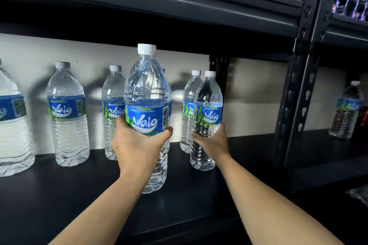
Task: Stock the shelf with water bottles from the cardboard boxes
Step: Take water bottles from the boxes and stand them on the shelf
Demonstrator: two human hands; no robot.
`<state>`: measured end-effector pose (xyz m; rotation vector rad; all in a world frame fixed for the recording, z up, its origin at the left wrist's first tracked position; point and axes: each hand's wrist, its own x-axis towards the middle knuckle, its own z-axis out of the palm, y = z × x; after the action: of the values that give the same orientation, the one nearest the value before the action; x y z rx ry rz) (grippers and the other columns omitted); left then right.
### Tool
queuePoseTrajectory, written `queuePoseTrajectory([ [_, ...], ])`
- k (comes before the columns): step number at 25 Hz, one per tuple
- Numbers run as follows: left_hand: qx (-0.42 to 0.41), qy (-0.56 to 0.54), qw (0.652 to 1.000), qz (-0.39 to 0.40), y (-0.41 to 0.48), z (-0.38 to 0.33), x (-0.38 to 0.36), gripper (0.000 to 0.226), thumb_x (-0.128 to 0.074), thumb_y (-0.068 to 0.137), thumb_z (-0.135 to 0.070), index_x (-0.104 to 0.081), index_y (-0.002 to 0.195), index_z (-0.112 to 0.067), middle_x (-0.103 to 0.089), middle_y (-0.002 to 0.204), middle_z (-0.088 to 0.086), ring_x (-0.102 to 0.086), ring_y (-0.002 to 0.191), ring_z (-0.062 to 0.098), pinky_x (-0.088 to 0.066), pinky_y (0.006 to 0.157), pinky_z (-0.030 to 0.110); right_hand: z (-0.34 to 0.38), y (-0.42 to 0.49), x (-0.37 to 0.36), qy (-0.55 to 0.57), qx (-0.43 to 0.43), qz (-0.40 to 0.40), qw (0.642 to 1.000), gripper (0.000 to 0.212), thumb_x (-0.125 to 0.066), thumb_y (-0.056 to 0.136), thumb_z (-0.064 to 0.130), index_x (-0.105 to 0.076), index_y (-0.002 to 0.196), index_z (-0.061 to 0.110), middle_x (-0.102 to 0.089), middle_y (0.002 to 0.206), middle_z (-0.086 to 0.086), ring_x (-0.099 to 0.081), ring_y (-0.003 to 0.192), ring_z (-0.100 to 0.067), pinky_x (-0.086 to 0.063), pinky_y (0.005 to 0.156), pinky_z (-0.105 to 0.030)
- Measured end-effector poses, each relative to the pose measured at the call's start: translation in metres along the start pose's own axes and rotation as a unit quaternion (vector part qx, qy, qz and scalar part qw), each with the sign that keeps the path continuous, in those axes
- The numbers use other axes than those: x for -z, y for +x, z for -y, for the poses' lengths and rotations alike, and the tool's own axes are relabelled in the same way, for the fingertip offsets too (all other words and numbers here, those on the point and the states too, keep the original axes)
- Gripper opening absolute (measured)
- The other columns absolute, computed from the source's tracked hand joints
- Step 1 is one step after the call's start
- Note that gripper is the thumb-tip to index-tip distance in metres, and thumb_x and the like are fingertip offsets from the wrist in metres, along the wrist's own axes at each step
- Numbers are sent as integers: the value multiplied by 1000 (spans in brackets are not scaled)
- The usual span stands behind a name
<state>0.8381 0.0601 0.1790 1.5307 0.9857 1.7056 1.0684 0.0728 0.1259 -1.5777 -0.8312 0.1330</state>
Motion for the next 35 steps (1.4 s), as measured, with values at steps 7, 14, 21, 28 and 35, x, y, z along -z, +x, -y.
queuePoseTrajectory([
  [7,-13,5,1000,3,3,5,-9,67,-93,52,-30,-51,103,-21,-69,94,-2,-64,94,22,-49,84,34,-8,12,-5,34,-5,21,999,102,-94,56,34,-36,139,19,-51,137,0,-48,127,-19,-39,110,-38],
  [14,-16,10,1000,9,2,15,-11,70,-93,52,-31,-52,107,-21,-70,95,-4,-66,93,20,-50,82,32,-19,-2,1,-14,-21,65,998,87,-92,57,33,-47,130,21,-60,123,4,-59,114,-14,-47,98,-24],
  [21,22,-7,1000,11,14,34,-31,77,-91,41,-42,-47,104,-33,-69,99,-7,-68,93,18,-55,85,40,-57,-45,27,-493,-52,235,836,107,-23,80,85,-7,157,12,-3,164,-9,2,151,-27,-1,122,-40],
  [28,21,46,998,-22,37,32,-62,81,-92,48,-37,-51,113,-11,-65,105,5,-63,99,25,-49,88,34,-48,-53,28,-505,-35,228,832,106,-21,82,83,-3,157,11,2,165,-9,6,151,-27,0,122,-41],
  [35,17,27,999,-16,44,42,-91,74,-94,53,-30,-50,108,-8,-62,103,5,-57,90,20,-43,78,27,-46,-54,27,-511,-28,224,830,105,-22,84,82,-4,157,9,1,165,-10,6,151,-27,1,122,-42],
])
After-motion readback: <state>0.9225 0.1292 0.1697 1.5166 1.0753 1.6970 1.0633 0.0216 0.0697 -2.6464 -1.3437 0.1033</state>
